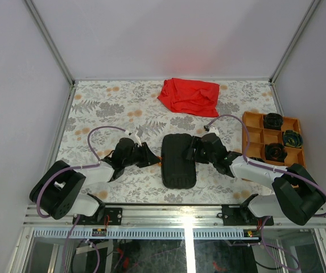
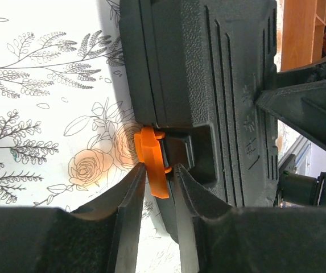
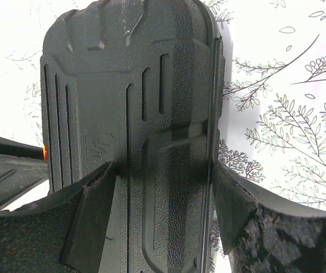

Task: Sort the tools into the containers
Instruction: Close the storage box at the center of the board.

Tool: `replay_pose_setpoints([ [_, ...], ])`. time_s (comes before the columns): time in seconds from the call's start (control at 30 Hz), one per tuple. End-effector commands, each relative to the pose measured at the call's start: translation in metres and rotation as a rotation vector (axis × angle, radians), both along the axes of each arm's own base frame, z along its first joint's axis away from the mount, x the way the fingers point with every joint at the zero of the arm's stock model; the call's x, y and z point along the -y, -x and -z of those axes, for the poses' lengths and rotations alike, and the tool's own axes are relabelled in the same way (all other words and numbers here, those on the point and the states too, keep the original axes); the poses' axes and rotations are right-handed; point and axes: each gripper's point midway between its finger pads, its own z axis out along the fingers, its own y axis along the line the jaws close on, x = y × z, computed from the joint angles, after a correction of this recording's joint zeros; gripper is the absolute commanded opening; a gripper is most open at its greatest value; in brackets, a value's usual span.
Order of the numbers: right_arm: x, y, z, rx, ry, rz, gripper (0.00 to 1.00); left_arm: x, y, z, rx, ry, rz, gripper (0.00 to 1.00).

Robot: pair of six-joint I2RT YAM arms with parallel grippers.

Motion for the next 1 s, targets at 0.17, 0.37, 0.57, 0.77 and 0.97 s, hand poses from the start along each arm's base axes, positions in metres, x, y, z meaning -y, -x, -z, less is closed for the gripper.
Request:
replay_pose_setpoints([
  [0.17, 0.022, 0.024, 0.036, -0.106, 0.134, -0.018, 0.63, 0.003, -0.011, -0.009, 0.042, -0.014, -0.001, 0.19],
  [0.37, 0.024, 0.024, 0.036, -0.105, 0.142, -0.013, 0.63, 0.0, -0.015, -0.023, 0.067, -0.026, -0.021, 0.11],
  [0.57, 0.024, 0.024, 0.037, -0.106, 0.143, -0.013, 0.63, -0.008, -0.019, -0.036, 0.091, -0.078, -0.053, 0.08],
  [0.77, 0.024, 0.023, 0.038, -0.107, 0.141, -0.013, 0.63, -0.004, -0.017, -0.04, 0.095, -0.092, -0.039, 0.08],
  [0.97, 0.025, 0.025, 0.039, -0.109, 0.139, -0.011, 0.63, 0.011, -0.012, -0.049, 0.109, -0.087, -0.006, 0.08],
])
